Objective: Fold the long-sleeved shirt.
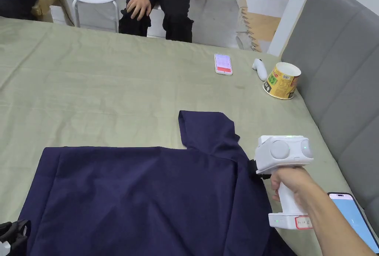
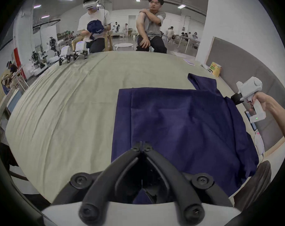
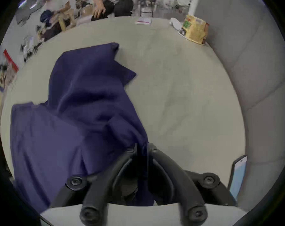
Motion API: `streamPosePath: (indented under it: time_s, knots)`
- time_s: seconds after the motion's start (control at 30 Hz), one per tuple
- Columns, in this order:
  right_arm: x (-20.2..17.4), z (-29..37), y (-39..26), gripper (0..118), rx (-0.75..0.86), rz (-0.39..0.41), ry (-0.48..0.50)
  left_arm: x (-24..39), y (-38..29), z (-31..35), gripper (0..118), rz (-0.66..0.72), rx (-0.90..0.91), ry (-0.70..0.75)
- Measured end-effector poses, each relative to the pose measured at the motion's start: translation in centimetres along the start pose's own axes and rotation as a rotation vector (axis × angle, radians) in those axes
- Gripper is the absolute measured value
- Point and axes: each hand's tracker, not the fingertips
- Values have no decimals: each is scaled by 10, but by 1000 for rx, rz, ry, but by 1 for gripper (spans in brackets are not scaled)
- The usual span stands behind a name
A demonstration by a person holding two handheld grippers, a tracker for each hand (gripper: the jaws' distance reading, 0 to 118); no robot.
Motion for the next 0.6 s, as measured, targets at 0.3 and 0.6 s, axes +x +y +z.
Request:
streamPosePath:
  time_s: [0.3, 0.6]
  knots:
    - [23, 91, -91, 8, 129, -100, 100, 6, -5, 19, 4, -13, 28, -41]
    - [-13, 72, -194, 8, -61, -9, 227, 17, -9, 23, 4, -9, 28, -74]
